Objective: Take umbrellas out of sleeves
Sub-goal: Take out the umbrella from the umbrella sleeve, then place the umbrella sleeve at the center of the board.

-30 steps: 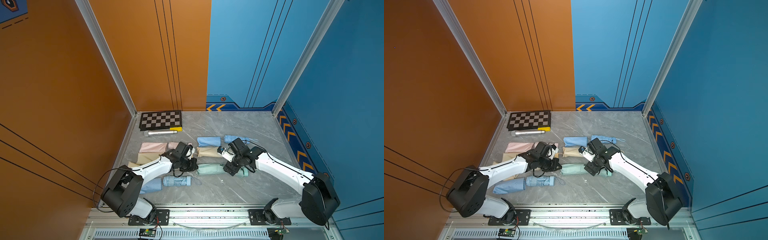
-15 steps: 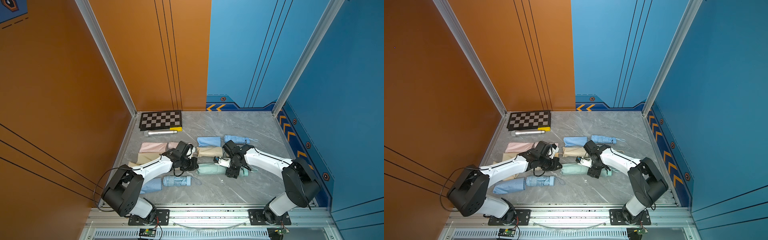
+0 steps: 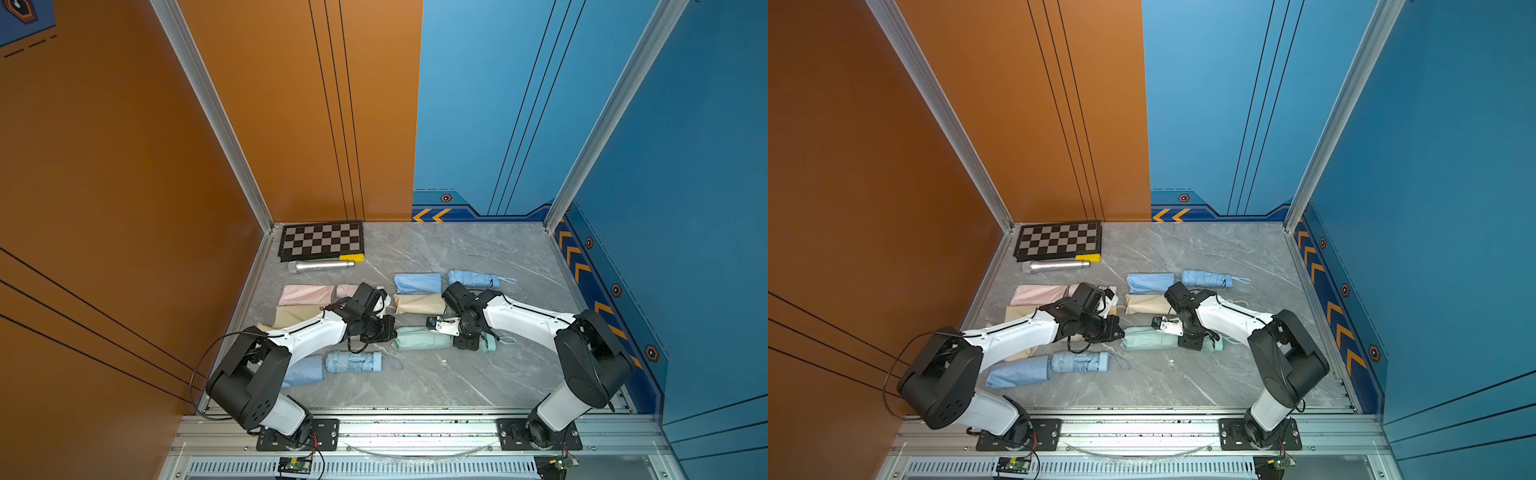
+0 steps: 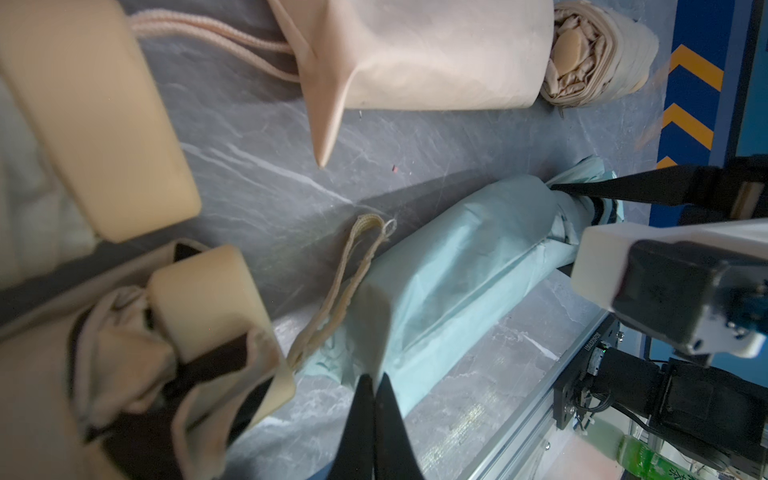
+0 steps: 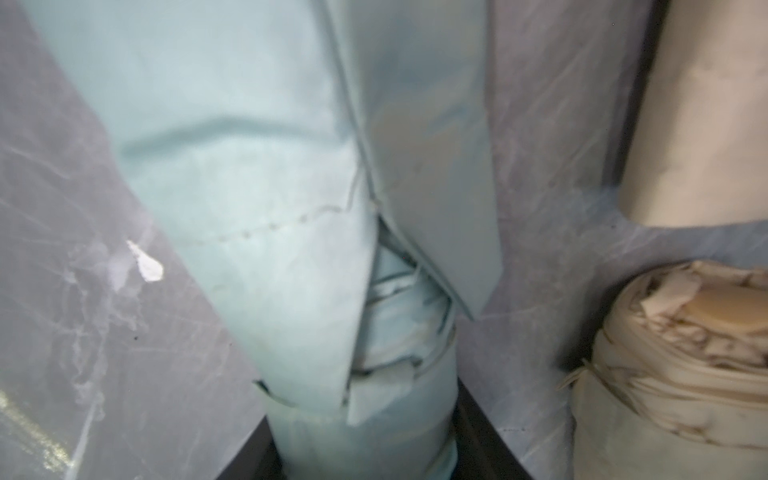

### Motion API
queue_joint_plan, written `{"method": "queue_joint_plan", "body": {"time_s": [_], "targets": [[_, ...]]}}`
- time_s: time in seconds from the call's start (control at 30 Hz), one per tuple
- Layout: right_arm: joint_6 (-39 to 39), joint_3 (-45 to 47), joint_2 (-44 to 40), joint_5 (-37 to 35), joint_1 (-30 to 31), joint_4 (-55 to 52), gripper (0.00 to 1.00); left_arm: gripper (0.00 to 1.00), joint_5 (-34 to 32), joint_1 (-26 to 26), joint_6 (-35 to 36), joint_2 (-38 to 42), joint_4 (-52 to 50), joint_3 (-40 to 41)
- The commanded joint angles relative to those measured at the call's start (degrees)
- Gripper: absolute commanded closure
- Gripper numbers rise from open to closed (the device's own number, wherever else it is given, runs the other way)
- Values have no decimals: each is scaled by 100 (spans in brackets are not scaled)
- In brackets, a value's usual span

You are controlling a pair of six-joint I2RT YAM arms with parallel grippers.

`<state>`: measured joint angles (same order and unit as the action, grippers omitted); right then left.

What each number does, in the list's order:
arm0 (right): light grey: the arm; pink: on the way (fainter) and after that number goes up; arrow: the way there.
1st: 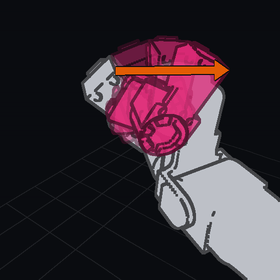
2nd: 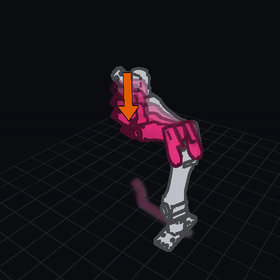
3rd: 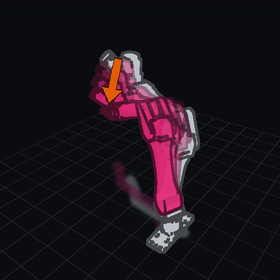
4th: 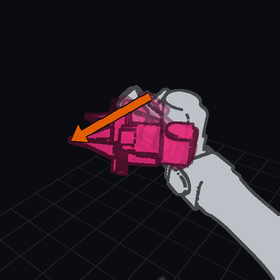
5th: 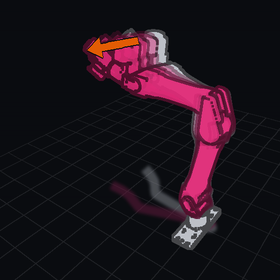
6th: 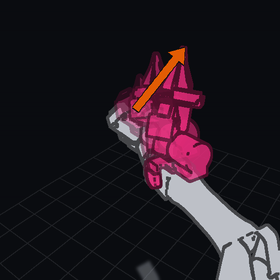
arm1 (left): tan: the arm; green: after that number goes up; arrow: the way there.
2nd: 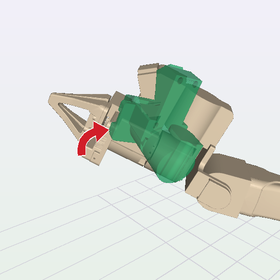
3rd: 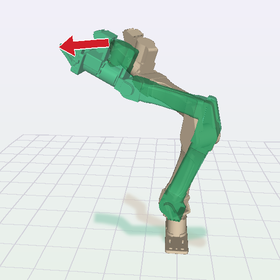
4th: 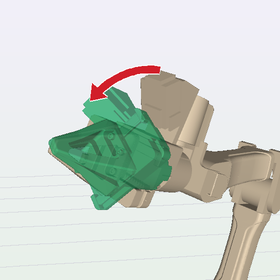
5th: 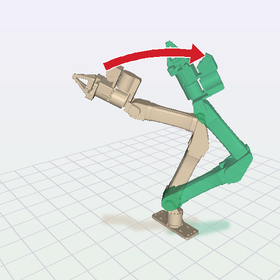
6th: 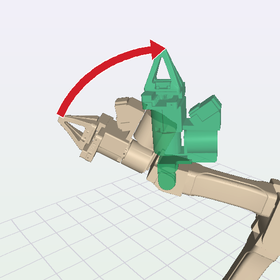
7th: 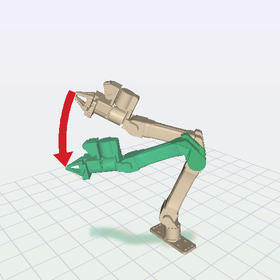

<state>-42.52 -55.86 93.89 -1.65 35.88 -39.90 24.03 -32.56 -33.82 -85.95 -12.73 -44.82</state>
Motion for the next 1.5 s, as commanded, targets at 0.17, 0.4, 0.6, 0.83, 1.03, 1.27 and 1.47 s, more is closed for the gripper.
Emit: {"method": "queue_joint_plan", "body": {"time_s": [0.17, 0.4, 0.6, 0.83, 1.03, 1.27, 1.47], "targets": [[-409, 123, -61, -334, 95, 193, 60, 100, 87, 134, 166, -27, -116, -110], [-785, 319, -261, -432, 60, 245, 65, 100, 168, 227, 223, -30, -116, -94], [-1022, 425, -375, -477, -76, 254, 67, 100, 199, 276, 240, -9, -117, -97], [-1293, 558, -579, -352, -245, 274, 68, 100, 229, 313, 246, -27, -119, -89], [-1454, 665, -652, -436, -414, 272, 68, 100, 264, 345, 271, -50, -123, -111], [-1633, 747, -776, -380, -596, 272, 67, 100, 311, 347, 269, -70, -107, -128], [-1763, 811, -854, -301, -761, 307, 67, 100, 349, 345, 271, -73, -107, -142]]}}
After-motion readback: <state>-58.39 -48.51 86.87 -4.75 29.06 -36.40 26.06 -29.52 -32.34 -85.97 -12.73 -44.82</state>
